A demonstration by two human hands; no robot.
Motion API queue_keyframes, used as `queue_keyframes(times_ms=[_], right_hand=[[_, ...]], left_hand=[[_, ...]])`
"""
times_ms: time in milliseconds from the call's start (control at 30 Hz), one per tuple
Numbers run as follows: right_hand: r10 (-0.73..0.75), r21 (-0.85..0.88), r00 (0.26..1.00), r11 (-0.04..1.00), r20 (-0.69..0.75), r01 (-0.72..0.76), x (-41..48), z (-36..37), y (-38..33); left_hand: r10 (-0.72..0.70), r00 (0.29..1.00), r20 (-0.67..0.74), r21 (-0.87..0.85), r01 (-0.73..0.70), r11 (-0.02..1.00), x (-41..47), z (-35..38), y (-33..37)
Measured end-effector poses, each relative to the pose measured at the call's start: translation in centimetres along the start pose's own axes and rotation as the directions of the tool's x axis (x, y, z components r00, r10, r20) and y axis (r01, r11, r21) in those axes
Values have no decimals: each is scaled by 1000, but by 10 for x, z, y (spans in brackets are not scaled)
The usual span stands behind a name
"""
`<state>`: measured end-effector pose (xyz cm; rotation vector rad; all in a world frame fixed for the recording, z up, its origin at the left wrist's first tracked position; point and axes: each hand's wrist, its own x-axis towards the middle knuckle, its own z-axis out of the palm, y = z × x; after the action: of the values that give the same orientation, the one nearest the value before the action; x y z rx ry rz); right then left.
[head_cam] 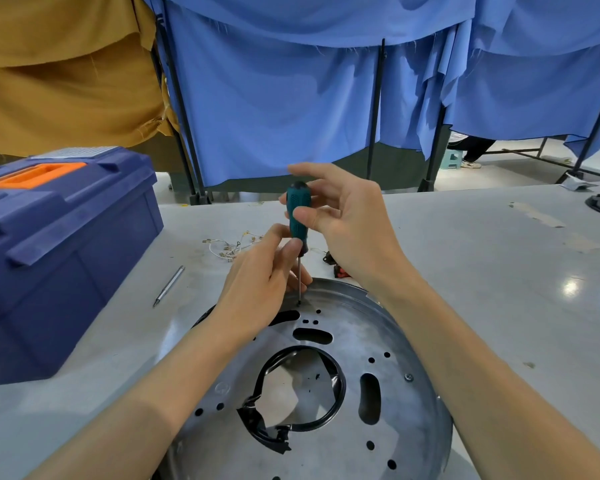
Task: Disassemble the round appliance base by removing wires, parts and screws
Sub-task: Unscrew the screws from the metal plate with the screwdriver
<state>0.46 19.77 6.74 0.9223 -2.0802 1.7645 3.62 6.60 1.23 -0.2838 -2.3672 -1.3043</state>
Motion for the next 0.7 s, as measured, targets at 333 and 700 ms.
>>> queue_keyframes(times_ms=[333, 700], right_hand=[[-3, -23, 999, 1000, -38, 2, 1, 0, 0], [-11, -3, 1000, 1000, -11, 11, 0, -1, -1]], left_hand=[[-24, 1000, 1, 11, 24, 1000, -2, 0, 2], [-9, 1000, -8, 18, 10, 1000, -2, 0, 1]])
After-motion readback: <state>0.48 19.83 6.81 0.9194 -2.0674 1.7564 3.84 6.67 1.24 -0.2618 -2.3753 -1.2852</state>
